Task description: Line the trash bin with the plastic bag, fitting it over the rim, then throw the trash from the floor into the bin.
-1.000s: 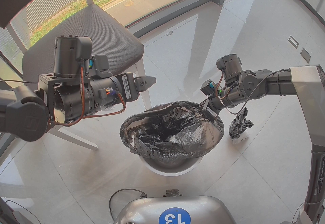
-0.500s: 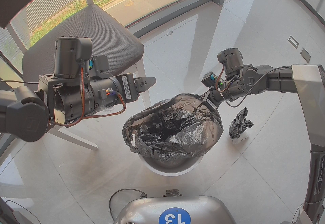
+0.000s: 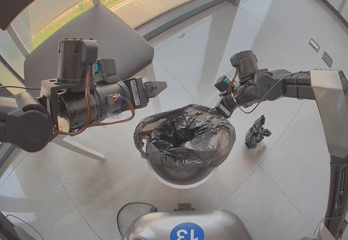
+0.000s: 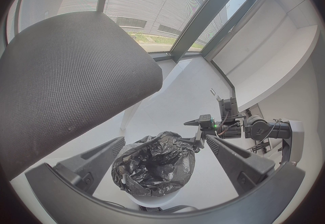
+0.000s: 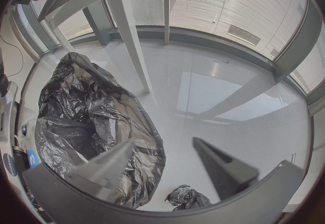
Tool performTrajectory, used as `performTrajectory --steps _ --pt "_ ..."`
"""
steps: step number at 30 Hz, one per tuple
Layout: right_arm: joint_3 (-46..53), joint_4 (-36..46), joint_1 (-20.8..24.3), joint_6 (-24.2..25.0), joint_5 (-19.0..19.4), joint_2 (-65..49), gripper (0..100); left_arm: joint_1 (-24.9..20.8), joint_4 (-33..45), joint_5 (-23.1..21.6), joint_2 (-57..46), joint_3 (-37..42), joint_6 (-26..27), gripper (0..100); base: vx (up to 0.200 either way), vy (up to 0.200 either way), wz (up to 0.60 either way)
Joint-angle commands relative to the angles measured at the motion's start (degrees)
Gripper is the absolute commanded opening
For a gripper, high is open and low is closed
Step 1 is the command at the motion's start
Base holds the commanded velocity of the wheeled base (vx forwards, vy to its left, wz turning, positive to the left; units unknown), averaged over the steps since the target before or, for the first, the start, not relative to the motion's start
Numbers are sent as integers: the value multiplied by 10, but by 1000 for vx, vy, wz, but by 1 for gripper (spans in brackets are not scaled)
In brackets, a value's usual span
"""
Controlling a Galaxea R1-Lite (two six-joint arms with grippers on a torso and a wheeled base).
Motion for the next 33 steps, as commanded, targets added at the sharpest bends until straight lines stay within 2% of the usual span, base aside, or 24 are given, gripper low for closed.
performTrajectory --steps 1,6,11,16,20,23,24,26,33 --pt "5 0 8 1 -1 -5 100 0 -3 0 -1 1 0 100 0 0 0" --pt "23 3 11 1 0 -44 100 -1 -3 0 -9 15 0 100 0 0 0" --pt "119 1 21 -13 12 -147 100 -1 -11 -1 -11 23 0 100 0 0 0" --pt "198 2 45 -40 48 -207 100 -7 -30 -18 2 22 0 100 0 0 0" --pt "239 2 66 -42 51 -212 100 -11 -32 -19 11 18 0 100 0 0 0" --pt "257 2 78 -42 65 -213 100 -13 -33 -20 17 15 0 100 0 0 0" --pt "271 3 95 -42 80 -217 100 -14 -33 -20 19 13 0 100 0 0 0" --pt "285 3 111 -41 85 -217 100 -14 -33 -21 20 11 -1 100 0 0 0" --pt "314 3 139 -42 86 -208 100 -14 -33 -21 38 -7 -3 100 0 0 0"
